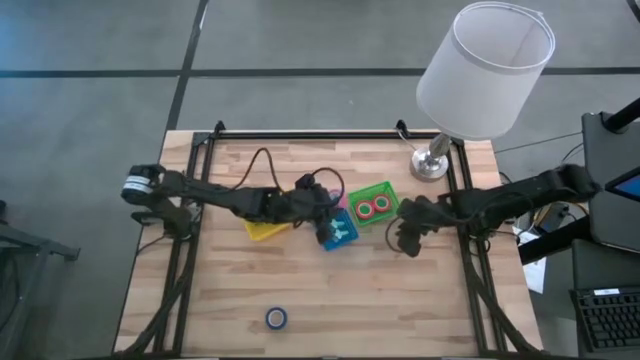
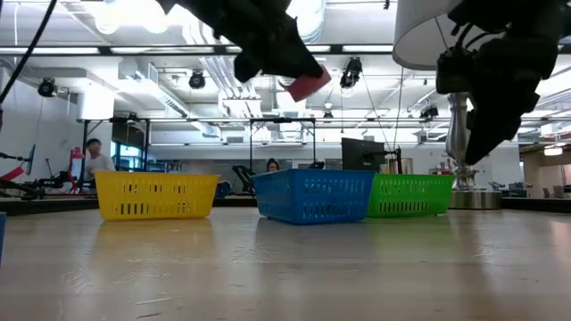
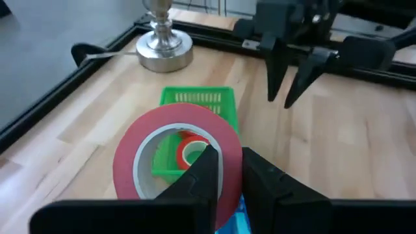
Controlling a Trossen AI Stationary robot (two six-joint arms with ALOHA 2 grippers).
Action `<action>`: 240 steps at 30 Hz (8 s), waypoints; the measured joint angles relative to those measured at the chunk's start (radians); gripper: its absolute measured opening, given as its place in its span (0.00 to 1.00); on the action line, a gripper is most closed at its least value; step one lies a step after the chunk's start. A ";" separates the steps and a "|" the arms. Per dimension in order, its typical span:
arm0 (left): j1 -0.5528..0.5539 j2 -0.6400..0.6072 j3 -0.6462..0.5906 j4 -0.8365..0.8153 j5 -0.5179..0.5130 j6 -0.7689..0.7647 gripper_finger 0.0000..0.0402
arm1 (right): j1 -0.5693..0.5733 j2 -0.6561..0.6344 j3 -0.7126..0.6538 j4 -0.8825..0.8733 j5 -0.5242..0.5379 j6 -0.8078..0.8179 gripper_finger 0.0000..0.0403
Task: Pick and place Stapler, Stapler remover, tape
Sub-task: Put the pink tape into the green bin, then put the blue tape into the green bin
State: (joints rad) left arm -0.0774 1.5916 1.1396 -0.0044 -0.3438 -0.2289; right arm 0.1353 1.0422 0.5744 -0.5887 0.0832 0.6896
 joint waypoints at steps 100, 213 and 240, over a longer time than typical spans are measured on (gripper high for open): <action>-0.458 0.383 0.334 -0.889 0.466 -0.112 0.36 | -0.031 -0.072 -0.085 0.030 0.028 0.047 0.24; -0.145 0.390 0.325 0.134 -0.723 0.243 0.13 | -0.031 -0.072 -0.023 0.651 0.126 -0.264 0.39; -0.158 0.388 0.314 0.176 -0.761 0.211 0.13 | -0.032 -0.071 -0.013 0.643 0.175 -0.301 0.41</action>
State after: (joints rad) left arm -0.2356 1.9800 1.4540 0.1716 -1.1046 -0.0178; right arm 0.1036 0.9707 0.5610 0.0539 0.2585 0.3890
